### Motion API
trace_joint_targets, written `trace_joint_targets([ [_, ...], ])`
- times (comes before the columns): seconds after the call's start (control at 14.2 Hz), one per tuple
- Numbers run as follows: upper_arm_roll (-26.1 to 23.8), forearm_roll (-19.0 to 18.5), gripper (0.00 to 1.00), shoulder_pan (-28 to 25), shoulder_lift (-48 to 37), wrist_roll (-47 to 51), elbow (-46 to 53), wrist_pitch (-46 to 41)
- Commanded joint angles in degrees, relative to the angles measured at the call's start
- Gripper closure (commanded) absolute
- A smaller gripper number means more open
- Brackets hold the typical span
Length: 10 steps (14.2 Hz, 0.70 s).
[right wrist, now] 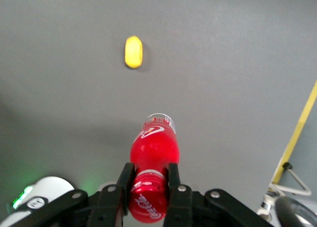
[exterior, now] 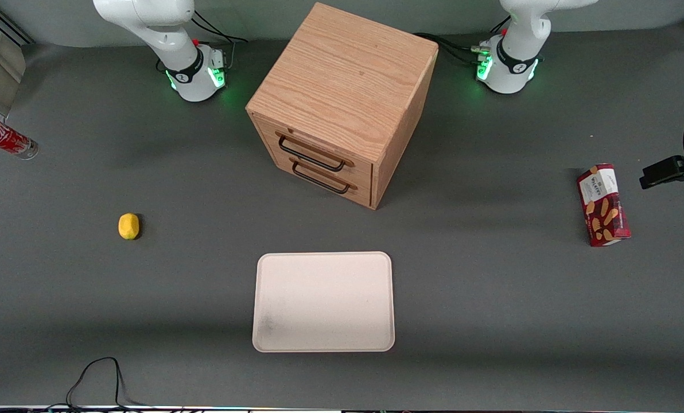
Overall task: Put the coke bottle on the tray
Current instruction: 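Close the right gripper on the bottle neck and lift it, then carry the bottle with the right gripper over the white tray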
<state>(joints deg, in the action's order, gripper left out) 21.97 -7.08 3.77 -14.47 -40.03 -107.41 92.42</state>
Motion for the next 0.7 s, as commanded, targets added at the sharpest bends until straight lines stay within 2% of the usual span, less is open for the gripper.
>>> trace_joint_targets([
  [0.0, -4.28, 3.02, 0.87, -0.08, 5.22, 4.07, 5.53, -1.19],
  [0.35, -12.38, 8.99, 0.87, -4.38, 18.31, 14.52, 20.62, -1.27],
  [0.63, -14.15, 12.87, 0.89, -12.36, 32.63, 25.49, 34.95, -1.27],
])
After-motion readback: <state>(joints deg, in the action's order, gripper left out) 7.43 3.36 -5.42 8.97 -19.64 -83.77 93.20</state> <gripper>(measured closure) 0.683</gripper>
